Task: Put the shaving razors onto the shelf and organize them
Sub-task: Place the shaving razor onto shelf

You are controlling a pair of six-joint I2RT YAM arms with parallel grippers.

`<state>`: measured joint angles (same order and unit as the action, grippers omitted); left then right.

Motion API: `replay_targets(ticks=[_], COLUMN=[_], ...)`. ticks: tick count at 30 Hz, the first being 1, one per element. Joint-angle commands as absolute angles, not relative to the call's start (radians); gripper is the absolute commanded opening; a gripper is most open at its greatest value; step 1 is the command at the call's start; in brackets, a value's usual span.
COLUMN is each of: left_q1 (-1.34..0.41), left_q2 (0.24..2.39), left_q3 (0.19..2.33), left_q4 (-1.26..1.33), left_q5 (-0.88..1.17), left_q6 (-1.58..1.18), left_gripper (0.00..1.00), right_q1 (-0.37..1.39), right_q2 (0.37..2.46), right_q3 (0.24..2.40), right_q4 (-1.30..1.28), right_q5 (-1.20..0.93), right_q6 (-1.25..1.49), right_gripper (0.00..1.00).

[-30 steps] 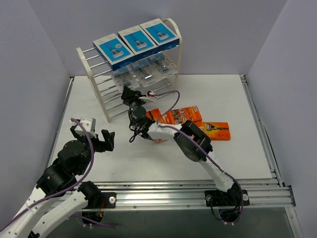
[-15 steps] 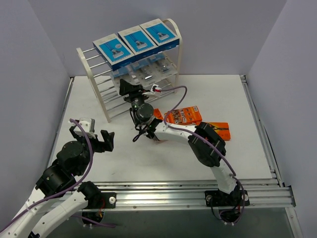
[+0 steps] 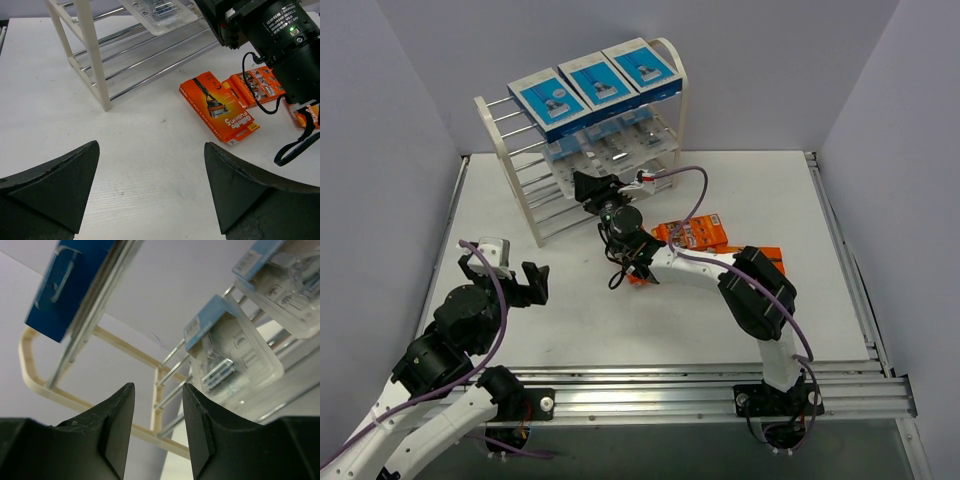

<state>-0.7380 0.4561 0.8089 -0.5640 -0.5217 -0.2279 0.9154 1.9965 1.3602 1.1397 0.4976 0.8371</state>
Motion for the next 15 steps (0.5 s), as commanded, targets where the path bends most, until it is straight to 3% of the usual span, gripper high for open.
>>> replay_targets(ticks=[1,7,15], left_q1=[-0.739,-0.741,-0.739], left_q2=[0.448,0.446,0.466], left_q3=[0.825,0.828,0.839], left_q4=[-0.531,-0.534,-0.549], left_q5=[-0.545,-0.568,-0.696], left_q6=[-0.23,-0.23,-0.233], left_gripper=[0.95,0.95,0.95], right_q1=[0.908,0.904,0.848], right_q2=[1.867,1.73,1.704], right_q3=[1.329,1.304,1.483], right_q4=[1.088,0.822,0.388], right_q5=[0.459,0.462,0.35], right_q6=[0.798,0.644,0.471], right_gripper=[0.38,0.32,0.32])
